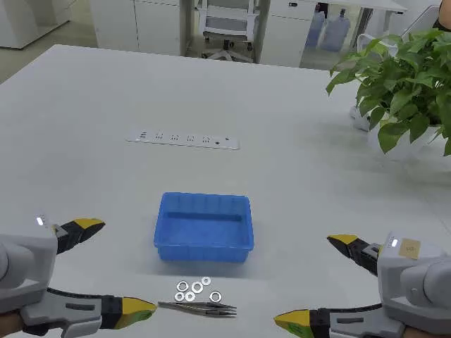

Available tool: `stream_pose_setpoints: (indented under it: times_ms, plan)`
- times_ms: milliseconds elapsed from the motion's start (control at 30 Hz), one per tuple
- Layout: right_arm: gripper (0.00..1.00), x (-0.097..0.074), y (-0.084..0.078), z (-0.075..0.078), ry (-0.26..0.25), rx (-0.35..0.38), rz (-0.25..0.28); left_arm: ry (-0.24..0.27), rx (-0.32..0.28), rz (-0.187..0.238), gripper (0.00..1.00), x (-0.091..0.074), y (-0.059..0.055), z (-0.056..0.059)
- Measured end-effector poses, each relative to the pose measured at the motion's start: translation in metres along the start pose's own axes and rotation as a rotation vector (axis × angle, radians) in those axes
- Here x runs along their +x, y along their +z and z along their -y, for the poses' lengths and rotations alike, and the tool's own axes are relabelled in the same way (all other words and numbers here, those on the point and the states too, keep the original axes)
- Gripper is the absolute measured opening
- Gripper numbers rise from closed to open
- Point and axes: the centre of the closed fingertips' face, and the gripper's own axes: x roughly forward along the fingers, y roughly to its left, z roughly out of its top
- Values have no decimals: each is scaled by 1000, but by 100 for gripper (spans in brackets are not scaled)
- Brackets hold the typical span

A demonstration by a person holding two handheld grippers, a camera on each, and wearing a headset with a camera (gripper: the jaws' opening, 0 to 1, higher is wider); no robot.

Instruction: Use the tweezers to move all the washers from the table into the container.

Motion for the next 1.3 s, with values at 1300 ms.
stream_pose_setpoints:
  times_ms: [1300]
  plan:
    - [100,-3,1,2,-6,-7,5,-9,16,5,100,0,6,1]
